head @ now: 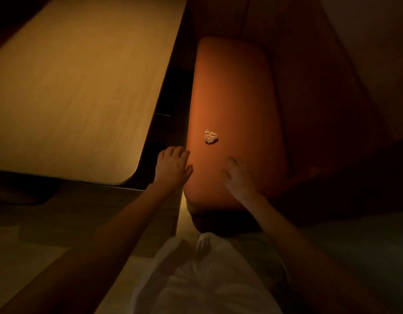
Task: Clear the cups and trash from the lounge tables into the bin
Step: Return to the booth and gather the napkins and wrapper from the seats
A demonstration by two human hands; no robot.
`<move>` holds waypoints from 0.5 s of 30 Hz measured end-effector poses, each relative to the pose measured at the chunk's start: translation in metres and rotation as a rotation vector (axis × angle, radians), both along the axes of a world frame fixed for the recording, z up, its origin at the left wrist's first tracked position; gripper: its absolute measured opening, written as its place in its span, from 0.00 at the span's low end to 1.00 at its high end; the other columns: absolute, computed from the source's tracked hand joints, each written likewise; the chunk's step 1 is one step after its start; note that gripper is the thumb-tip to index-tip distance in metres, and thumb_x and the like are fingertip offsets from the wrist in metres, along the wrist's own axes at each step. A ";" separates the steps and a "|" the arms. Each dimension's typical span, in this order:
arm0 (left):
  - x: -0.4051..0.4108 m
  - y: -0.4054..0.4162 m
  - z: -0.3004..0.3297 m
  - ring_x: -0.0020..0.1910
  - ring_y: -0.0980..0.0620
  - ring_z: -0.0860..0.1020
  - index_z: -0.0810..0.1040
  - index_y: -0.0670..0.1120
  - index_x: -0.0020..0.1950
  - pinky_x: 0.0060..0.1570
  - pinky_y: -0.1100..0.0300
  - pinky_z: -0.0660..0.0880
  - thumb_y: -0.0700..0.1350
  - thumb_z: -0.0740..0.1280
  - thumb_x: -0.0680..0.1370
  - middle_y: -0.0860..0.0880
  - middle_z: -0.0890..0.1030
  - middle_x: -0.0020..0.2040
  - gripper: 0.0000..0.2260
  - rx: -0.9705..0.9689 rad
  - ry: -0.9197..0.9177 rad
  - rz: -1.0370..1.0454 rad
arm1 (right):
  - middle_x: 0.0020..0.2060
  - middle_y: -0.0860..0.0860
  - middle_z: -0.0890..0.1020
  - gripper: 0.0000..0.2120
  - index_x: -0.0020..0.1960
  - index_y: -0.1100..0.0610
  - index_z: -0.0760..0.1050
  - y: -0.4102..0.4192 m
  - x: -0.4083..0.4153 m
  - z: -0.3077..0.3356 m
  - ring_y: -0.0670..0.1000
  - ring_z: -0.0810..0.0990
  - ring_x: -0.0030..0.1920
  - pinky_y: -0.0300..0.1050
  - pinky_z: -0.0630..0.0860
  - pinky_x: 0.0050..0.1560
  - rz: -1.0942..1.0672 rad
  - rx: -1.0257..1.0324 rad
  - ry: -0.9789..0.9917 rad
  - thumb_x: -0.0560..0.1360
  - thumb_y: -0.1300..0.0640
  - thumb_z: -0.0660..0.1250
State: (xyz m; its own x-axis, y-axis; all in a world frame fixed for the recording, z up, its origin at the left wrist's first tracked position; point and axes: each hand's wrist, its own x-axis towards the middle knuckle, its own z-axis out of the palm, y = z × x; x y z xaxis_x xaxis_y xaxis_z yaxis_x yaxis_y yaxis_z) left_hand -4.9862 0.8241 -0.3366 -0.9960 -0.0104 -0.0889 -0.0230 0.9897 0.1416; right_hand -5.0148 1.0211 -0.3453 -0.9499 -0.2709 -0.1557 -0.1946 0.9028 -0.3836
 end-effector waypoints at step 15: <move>-0.228 -0.029 -0.097 0.69 0.44 0.66 0.67 0.45 0.71 0.67 0.48 0.62 0.51 0.61 0.78 0.44 0.70 0.68 0.22 0.034 -0.058 0.069 | 0.68 0.53 0.70 0.30 0.73 0.56 0.64 -0.034 -0.251 -0.104 0.55 0.66 0.69 0.48 0.64 0.67 -0.012 -0.074 -0.113 0.75 0.51 0.68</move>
